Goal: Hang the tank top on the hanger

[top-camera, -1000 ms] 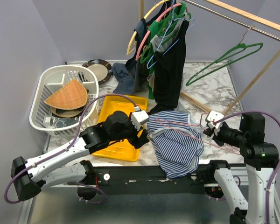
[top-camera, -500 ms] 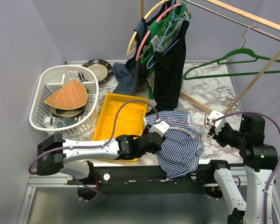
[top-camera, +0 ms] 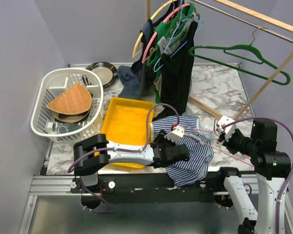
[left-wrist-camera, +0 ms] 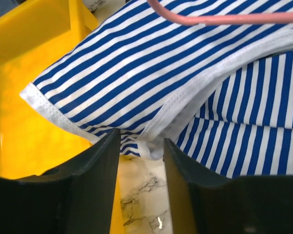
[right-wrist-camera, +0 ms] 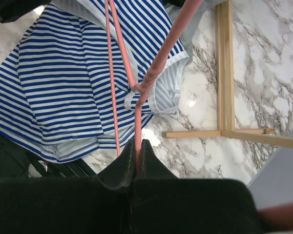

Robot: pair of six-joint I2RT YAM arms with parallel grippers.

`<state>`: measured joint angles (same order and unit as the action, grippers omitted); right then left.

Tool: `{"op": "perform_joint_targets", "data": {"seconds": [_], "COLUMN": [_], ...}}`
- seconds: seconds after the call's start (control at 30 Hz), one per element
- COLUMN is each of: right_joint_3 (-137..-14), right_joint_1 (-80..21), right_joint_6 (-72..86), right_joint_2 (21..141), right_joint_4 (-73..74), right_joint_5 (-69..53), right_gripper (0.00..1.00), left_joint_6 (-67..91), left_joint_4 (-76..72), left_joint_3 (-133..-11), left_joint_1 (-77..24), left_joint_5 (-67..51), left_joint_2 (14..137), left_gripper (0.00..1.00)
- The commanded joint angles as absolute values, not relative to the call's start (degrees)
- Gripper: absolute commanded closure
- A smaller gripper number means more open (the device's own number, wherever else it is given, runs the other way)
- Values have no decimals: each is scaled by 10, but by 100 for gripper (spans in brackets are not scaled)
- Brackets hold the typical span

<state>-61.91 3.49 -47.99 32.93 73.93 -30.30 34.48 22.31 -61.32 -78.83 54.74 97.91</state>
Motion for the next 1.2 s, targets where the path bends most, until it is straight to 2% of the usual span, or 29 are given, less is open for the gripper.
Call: {"op": "perform_joint_targets", "data": {"seconds": [0.0,0.1,0.17,0.27,0.37,0.53,0.67,0.7,0.73,0.77,0.8,0.97,1.17], "right_joint_3": [-617,-616,-615,-615,-620,-634,-633,-631,-628,-625,-618,-613,-616], "right_joint_1": [38,38,38,38,38,38,38,38,38,38,38,38,38], "right_joint_6": [-477,-477,-479,-485,-498,-533,-540,-529,-520,-511,-491,-461,-461], "right_joint_2": [321,319,319,318,318,320,320,321,320,321,322,326,326], "right_joint_4": [758,760,763,769,781,815,819,814,805,787,777,747,750], "right_joint_5": [-315,-316,-316,-316,-324,-373,-360,-341,-329,-317,-296,-276,-280], "right_gripper": [100,99,100,100,100,99,100,99,100,100,100,100,100], "left_joint_6": [389,382,358,304,259,234,195,191,188,190,191,197,214], "left_joint_4": [255,240,215,174,138,128,100,95,88,87,84,62,75], "left_joint_3": [-655,-653,-641,-616,-590,-584,-566,-560,-546,-539,-532,-501,-534], "left_joint_1": [-788,-777,-773,-767,-742,-687,-679,-679,-679,-679,-680,-695,-706], "left_joint_5": [658,654,629,575,465,360,273,250,228,220,215,261,363], "left_joint_2": [1028,1035,1018,970,915,861,844,842,840,840,842,867,928], "left_gripper": [54,69,88,99,100,100,100,91,77,55,50,38,37]}}
